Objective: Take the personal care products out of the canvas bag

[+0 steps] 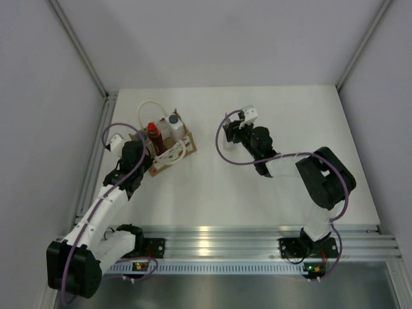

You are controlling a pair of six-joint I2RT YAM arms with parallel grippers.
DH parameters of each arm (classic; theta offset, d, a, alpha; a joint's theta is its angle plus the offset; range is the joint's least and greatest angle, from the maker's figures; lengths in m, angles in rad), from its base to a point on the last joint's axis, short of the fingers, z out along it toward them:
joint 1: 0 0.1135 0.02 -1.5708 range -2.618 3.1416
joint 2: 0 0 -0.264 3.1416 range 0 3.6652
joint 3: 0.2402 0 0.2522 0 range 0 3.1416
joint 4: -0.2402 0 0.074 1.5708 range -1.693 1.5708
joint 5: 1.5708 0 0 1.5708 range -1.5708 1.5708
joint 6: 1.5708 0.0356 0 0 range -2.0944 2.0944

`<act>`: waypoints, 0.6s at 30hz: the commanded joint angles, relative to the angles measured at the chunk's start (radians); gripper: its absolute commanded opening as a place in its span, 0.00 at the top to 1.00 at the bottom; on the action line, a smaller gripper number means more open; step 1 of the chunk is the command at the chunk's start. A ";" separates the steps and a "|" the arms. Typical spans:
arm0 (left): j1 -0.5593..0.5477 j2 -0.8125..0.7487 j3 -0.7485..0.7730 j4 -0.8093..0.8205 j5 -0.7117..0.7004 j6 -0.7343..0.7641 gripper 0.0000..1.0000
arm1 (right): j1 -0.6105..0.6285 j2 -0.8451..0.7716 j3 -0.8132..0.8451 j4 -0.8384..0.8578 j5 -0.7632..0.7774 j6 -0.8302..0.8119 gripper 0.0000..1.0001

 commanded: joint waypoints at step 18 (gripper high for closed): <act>0.004 -0.023 0.065 -0.041 0.086 0.044 1.00 | 0.057 -0.268 0.344 -0.625 0.135 0.030 0.00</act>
